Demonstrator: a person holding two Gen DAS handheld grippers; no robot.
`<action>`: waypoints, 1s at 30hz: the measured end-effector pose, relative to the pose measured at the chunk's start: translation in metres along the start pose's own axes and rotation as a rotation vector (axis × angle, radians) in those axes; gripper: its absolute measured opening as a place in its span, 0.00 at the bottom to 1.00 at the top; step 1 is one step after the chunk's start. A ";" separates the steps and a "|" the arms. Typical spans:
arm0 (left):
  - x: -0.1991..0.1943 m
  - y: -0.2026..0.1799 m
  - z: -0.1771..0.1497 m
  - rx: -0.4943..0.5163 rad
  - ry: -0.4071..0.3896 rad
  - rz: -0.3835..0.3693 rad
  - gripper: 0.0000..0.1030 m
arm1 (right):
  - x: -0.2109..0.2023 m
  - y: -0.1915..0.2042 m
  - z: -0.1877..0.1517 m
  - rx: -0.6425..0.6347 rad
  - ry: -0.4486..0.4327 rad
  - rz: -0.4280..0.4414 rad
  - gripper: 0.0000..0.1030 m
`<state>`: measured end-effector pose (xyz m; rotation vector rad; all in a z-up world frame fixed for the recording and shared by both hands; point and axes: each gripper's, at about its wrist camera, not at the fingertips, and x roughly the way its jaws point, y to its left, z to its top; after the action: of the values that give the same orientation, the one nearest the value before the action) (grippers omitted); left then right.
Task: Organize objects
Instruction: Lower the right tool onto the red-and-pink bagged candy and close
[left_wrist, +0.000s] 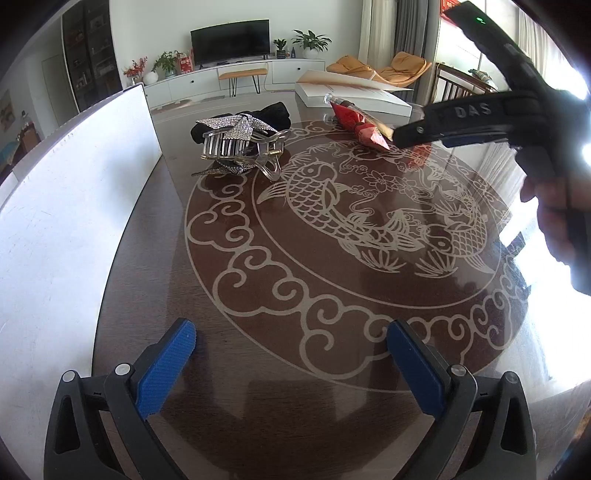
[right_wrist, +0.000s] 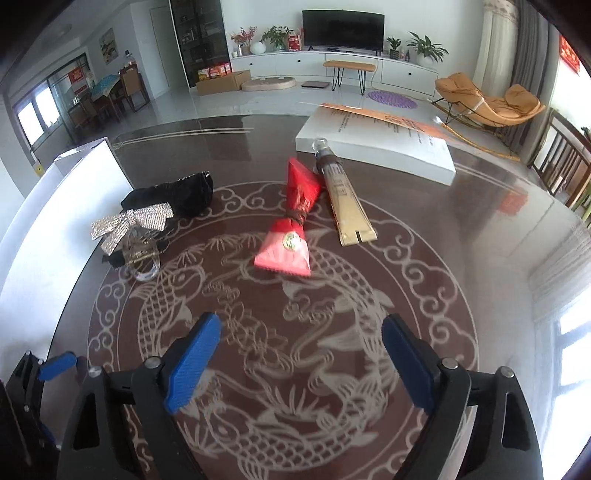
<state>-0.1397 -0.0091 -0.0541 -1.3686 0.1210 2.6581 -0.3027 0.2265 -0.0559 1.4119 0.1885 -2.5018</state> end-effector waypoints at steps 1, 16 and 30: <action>0.000 0.000 0.000 0.000 0.000 0.000 1.00 | 0.011 0.004 0.013 0.000 0.018 -0.013 0.72; 0.000 0.000 0.000 0.000 -0.001 -0.001 1.00 | 0.030 0.020 0.010 -0.014 0.058 -0.043 0.26; 0.000 0.000 0.000 0.001 0.000 -0.001 1.00 | -0.090 0.009 -0.192 0.057 -0.081 -0.107 0.30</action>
<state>-0.1396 -0.0087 -0.0540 -1.3673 0.1212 2.6570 -0.0979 0.2782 -0.0789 1.3529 0.1827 -2.6658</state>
